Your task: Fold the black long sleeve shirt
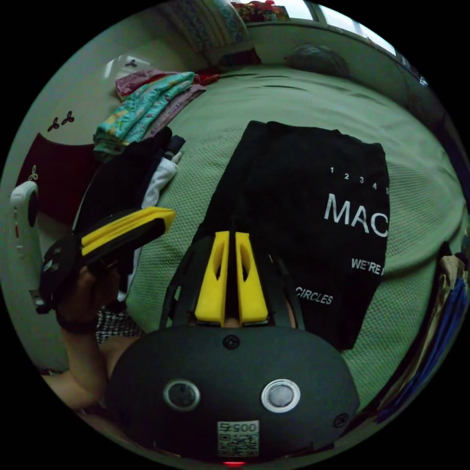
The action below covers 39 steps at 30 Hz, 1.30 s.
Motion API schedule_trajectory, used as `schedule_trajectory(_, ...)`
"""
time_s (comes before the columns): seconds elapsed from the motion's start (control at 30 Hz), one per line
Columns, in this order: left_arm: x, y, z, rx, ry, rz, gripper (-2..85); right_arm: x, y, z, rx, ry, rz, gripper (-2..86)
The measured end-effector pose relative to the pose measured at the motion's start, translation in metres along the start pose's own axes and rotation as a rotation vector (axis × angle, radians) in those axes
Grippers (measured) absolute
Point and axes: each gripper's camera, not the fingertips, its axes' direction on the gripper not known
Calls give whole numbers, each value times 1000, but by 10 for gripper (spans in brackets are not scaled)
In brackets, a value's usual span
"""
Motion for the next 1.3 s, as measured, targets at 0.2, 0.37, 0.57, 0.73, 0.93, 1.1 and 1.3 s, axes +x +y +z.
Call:
schedule_trajectory(0.2, -3, -1, 6, -8, 4, -13, 19, 0, -2, 1, -5, -84, 0, 22)
schedule_trajectory(0.37, -4, -3, 9, -5, 2, -20, 15, -14, -6, 21, -73, -24, -47, 75)
schedule_trajectory(0.57, -4, -6, 15, -1, 12, -25, 11, -10, -9, 22, -73, 16, -46, 52)
schedule_trajectory(0.73, -1, -9, 22, -8, 10, -15, 9, 4, -11, 12, -54, -47, -15, 0)
schedule_trajectory(0.93, 7, -12, 33, -25, 6, 10, 9, 14, -11, -8, -11, -74, -1, -7)
schedule_trajectory(1.1, 12, -15, 40, -27, 0, 15, 8, 19, -11, -15, -10, -85, 0, 3)
schedule_trajectory(1.3, 17, -20, 49, -23, 4, 2, 6, 10, -14, 4, -85, -46, -31, 67)
